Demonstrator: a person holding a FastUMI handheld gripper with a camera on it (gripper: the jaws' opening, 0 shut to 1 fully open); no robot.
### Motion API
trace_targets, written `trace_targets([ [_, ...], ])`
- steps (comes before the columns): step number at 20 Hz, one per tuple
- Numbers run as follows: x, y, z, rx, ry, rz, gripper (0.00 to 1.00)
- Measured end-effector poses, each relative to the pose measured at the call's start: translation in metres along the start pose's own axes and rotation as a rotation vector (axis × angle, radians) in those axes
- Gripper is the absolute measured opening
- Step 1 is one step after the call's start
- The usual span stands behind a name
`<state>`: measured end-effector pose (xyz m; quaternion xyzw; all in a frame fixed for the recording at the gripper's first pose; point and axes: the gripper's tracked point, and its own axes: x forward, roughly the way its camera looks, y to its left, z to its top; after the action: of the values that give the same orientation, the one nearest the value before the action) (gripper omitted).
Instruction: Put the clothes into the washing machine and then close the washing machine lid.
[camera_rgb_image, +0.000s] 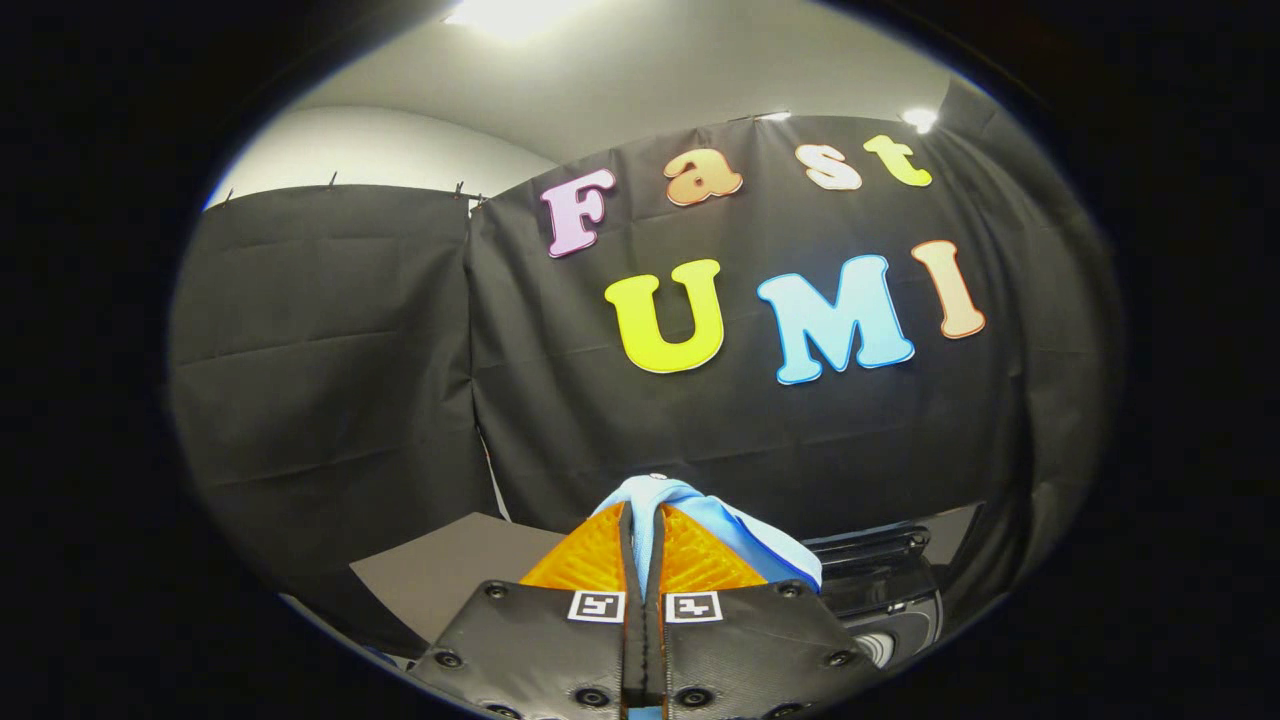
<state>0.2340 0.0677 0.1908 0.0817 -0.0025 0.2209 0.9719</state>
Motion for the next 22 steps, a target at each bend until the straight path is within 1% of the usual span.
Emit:
trace_targets([
  [12,-0.026,-0.058,0.007,-0.035,-0.009,-0.061,0.01],
  [18,-0.032,-0.088,-0.003,-0.035,0.006,-0.106,0.01],
  [22,-0.032,-0.101,-0.015,-0.05,0.027,-0.119,0.01],
])
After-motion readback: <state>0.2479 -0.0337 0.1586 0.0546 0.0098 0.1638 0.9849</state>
